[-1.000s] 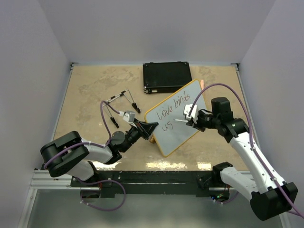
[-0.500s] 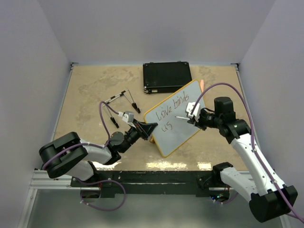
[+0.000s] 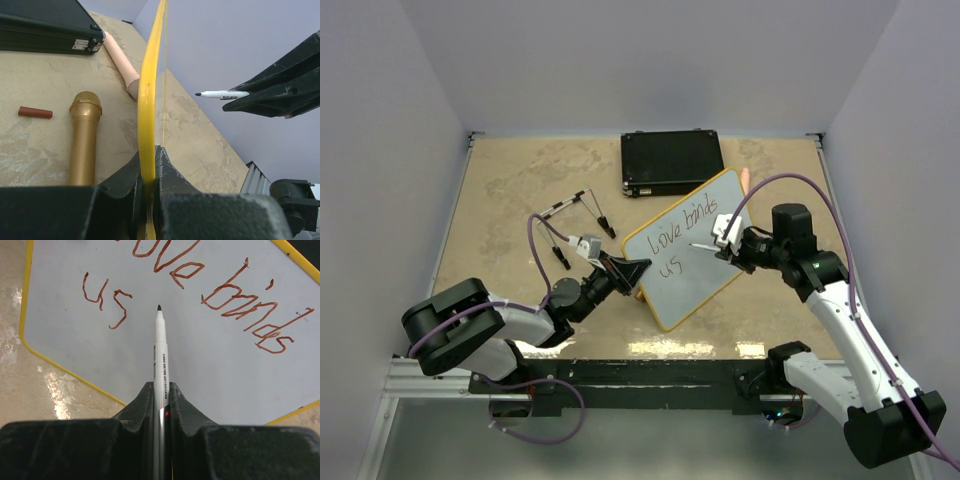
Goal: Write a sentence on the whiteboard
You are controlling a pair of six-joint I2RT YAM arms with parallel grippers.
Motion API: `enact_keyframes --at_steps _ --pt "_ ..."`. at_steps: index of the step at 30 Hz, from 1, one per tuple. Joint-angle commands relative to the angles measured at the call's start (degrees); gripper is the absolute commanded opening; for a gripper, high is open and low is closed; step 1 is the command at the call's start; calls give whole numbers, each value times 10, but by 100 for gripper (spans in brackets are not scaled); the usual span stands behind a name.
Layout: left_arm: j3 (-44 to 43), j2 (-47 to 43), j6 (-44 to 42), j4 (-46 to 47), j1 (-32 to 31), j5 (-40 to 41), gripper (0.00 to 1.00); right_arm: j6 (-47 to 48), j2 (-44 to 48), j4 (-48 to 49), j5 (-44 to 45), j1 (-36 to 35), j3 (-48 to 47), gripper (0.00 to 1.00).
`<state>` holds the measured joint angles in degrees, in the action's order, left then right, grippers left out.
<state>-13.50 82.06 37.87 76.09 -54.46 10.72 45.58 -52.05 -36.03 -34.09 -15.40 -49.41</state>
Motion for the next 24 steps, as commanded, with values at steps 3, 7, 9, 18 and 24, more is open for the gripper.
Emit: enact_keyframes --at_steps 3,7,9,18,24 --pt "13 -3 -43 -2 -2 -8 0 -5 1 17 -9 3 1 0" --pt "15 -4 -41 1 -2 -9 0 -5 0 17 -5 3 1 0" --pt "14 -4 -40 1 -2 -10 0 -6 0 16 -1 3 0 0" --pt "13 2 -40 4 -2 -11 0 21 -15 -19 40 22 -17 0" --pt "8 6 -41 2 -2 -20 0 10 -42 -6 40 41 -15 0"
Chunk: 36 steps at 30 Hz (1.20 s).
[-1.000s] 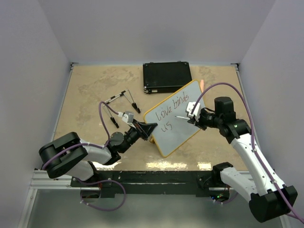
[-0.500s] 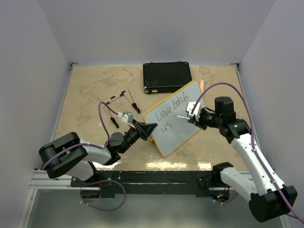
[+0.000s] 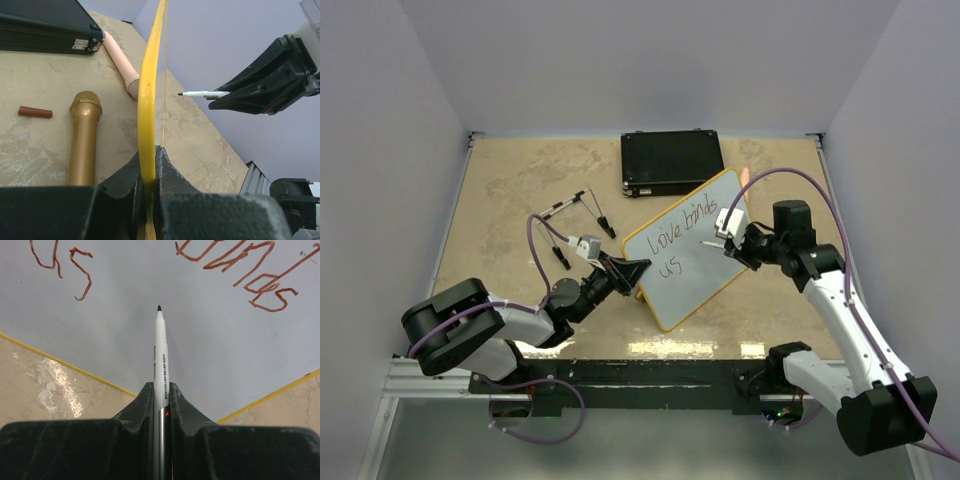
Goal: Write a sentence on the whiteboard
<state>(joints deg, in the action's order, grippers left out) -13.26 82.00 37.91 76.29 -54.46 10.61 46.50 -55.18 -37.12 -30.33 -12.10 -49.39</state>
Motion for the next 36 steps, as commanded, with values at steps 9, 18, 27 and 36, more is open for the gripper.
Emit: enact_keyframes --at_steps 9,18,27,36 --pt "-5 12 -45 -4 -2 -28 0 42 -43 -2 -46 -4 -9 0" --pt "-9 16 -48 -8 -2 -27 0 39 -50 8 -25 -22 0 0" --pt "-9 16 -49 -5 -2 -33 0 16 -57 28 -6 -25 1 0" --pt "-8 20 -50 1 -2 -37 0 -3 -61 49 6 -44 2 0"
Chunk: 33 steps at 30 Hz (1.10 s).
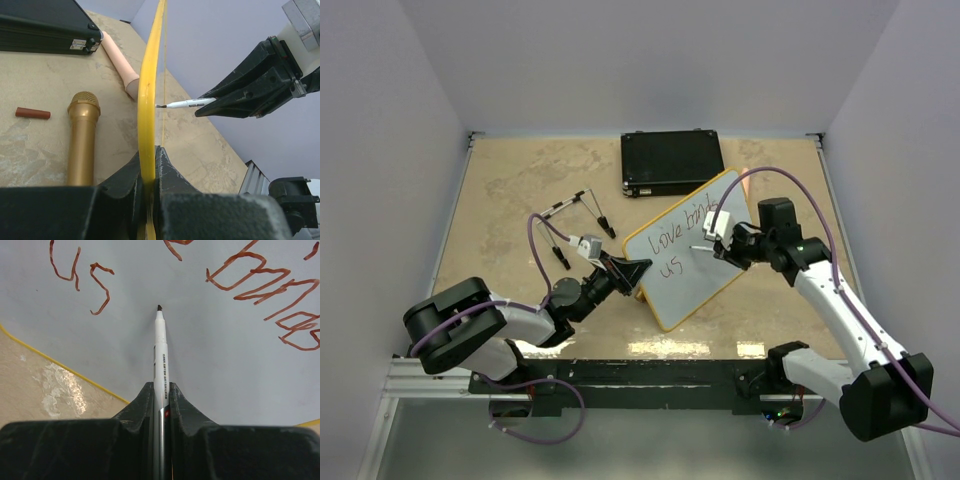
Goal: Write a sentence on the whiteboard
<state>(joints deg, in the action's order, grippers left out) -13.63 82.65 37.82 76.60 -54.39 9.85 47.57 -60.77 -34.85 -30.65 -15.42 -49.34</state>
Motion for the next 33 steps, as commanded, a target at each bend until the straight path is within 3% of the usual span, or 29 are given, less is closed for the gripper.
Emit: enact_keyframes --at_steps 1,33 --pt "-4 14 -49 -1 -3 -30 0 -15 -6 27 11 -15 2 0" --pt "2 8 -50 -3 -3 -23 0 2 -15 -10 46 -32 17 0"
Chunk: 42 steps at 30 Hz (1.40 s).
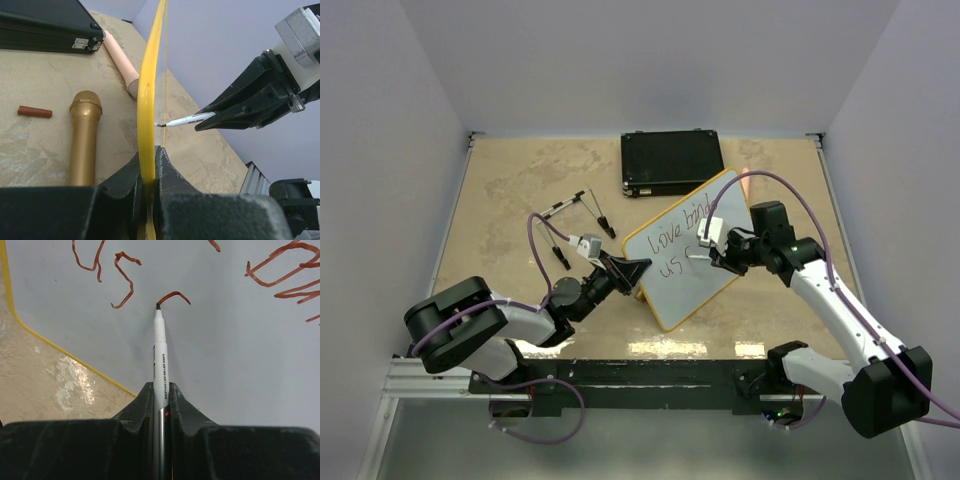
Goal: Write a sentence on the whiteboard
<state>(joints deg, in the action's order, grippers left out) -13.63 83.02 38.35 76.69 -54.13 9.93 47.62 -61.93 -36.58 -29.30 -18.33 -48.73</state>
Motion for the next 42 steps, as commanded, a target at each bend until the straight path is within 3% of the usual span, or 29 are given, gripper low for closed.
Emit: enact_keyframes --at_steps 1,42 --pt "2 3 -56 -4 -5 -24 0 1 -4 6 34 -2 11 0" --pt "0 5 -62 -7 -5 -30 0 -41 25 54 74 3 6 0"
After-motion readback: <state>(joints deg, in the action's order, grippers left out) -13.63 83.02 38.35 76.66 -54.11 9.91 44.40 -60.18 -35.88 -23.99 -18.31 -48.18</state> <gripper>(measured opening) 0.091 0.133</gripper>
